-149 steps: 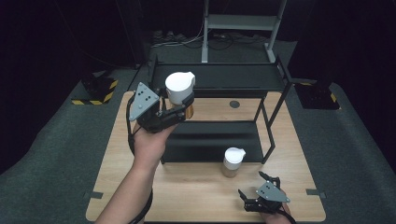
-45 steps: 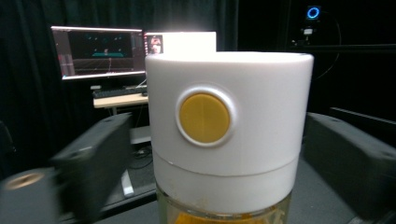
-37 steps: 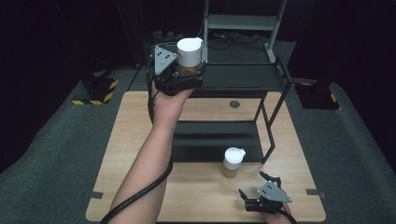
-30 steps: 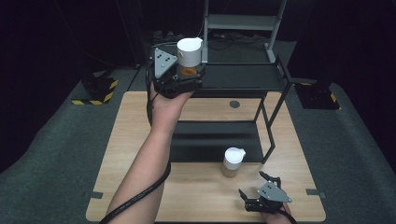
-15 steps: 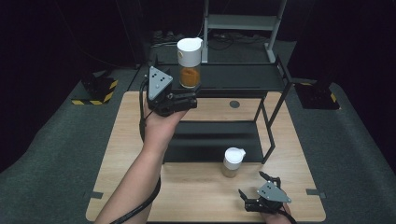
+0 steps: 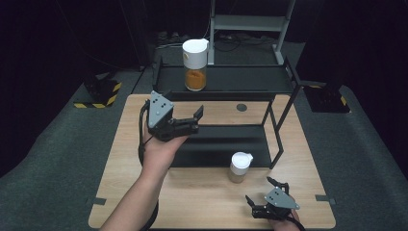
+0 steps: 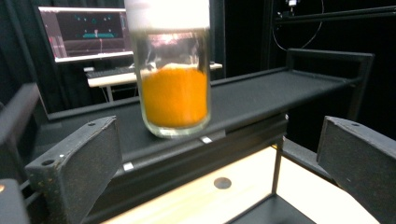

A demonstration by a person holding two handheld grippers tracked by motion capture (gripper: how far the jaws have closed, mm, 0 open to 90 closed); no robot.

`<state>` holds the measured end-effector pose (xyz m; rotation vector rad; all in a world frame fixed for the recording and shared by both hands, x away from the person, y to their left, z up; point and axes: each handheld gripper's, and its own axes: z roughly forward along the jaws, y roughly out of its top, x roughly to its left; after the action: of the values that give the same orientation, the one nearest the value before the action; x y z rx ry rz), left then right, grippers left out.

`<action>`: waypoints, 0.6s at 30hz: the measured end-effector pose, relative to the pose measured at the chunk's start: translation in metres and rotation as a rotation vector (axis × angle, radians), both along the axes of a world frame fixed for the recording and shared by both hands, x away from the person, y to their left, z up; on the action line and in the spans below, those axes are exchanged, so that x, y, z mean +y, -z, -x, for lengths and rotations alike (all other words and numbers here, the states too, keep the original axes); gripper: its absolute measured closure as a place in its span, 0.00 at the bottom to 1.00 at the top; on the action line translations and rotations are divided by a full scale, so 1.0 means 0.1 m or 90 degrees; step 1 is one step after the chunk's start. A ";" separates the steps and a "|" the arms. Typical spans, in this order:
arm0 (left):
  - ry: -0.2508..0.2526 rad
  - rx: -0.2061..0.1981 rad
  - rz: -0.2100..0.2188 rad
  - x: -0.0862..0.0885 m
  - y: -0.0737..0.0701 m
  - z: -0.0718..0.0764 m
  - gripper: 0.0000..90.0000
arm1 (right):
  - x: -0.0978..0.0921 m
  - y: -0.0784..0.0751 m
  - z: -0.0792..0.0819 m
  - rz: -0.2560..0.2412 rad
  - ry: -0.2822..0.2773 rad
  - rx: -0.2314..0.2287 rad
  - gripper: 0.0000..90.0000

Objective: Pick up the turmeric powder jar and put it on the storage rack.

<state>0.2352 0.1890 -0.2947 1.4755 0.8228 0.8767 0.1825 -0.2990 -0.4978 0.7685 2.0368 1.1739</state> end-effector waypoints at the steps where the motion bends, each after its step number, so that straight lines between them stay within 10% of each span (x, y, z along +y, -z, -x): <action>1: 0.001 0.002 -0.003 0.00 0.05 0.04 0.00 | 0.00 0.00 0.00 0.000 0.000 0.000 0.00; 18: 0.014 0.048 -0.029 0.02 0.67 0.23 0.00 | 0.00 0.00 0.00 0.004 -0.001 -0.001 0.00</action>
<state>0.2119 0.1909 -0.3617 1.5628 0.8454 0.8314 0.1824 -0.2985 -0.4976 0.7623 2.0391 1.1685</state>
